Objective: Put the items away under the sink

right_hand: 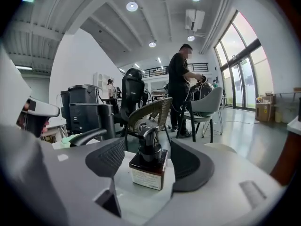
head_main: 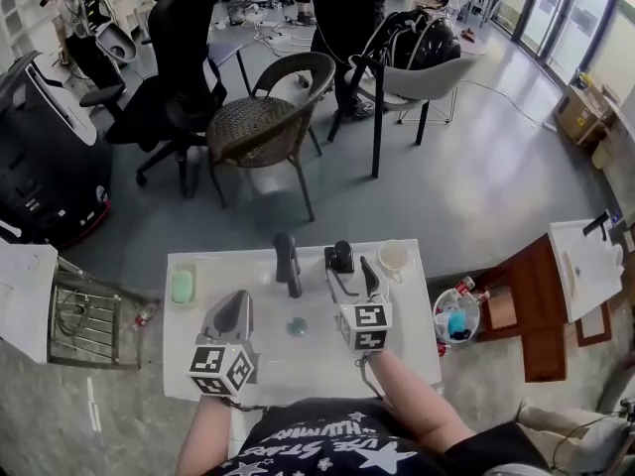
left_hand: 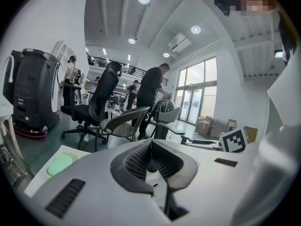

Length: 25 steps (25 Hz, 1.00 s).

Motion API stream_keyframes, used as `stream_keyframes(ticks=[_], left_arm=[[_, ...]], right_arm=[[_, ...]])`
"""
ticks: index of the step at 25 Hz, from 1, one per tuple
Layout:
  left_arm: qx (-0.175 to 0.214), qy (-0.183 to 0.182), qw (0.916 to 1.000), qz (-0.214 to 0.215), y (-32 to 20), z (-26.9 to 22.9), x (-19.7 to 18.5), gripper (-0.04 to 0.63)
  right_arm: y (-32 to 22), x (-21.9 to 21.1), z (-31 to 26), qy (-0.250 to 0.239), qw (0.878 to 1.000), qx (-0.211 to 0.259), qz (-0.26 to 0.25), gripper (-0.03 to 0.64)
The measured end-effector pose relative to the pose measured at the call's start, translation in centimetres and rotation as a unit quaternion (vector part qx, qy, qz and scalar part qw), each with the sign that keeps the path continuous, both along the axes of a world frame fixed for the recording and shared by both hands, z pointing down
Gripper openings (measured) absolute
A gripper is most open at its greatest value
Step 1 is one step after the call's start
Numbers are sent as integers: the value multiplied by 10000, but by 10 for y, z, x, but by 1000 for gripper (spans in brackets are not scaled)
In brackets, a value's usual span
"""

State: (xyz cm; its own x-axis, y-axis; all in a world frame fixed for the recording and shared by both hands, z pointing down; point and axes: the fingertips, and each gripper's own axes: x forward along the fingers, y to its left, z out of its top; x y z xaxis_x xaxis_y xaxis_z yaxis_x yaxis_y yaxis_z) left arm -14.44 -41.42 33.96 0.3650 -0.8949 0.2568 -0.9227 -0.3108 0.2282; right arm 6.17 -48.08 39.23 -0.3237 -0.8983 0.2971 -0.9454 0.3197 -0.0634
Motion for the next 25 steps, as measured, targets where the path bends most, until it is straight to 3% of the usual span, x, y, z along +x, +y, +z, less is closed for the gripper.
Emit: stream_keyframes(ticks=[10, 25], left_arm=[[-203, -56, 9998, -73, -13, 11, -4, 9], [-304, -90, 9995, -80, -21, 18, -8, 9]], right_arm=[[-23, -4, 7, -5, 9999, 98, 55, 270], [-39, -13, -2, 140, 9981, 591, 24, 120]])
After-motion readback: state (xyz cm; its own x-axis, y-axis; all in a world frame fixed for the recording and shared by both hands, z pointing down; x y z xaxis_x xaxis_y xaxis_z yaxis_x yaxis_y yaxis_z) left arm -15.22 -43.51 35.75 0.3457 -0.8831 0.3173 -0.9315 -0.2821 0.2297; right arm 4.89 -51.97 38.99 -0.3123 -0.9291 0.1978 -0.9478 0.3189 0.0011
